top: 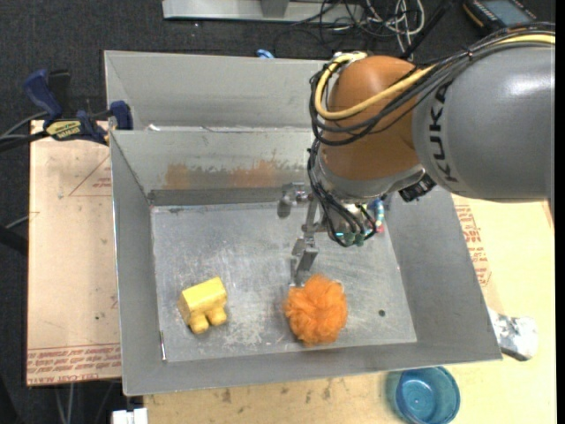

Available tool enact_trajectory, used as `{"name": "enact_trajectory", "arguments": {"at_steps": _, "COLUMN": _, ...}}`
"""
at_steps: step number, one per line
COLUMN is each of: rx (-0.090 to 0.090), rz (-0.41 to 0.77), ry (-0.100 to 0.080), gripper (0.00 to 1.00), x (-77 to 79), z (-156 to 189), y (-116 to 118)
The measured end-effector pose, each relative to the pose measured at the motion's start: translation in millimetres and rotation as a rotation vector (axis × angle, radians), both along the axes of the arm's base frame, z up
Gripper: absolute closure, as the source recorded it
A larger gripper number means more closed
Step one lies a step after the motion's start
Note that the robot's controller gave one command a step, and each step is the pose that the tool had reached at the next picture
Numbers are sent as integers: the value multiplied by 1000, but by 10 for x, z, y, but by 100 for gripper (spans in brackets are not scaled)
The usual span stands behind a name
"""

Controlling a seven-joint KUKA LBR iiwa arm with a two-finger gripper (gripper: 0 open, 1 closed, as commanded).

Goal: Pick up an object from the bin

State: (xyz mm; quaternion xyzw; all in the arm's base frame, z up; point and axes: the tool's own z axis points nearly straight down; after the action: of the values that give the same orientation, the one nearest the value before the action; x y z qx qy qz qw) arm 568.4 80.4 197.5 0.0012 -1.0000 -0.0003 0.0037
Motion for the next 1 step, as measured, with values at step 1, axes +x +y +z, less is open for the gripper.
{"name": "enact_trajectory", "arguments": {"at_steps": 1, "rx": 1, "rz": -2, "ry": -8, "gripper": 0, "x": 16, "z": 46, "y": -4}}
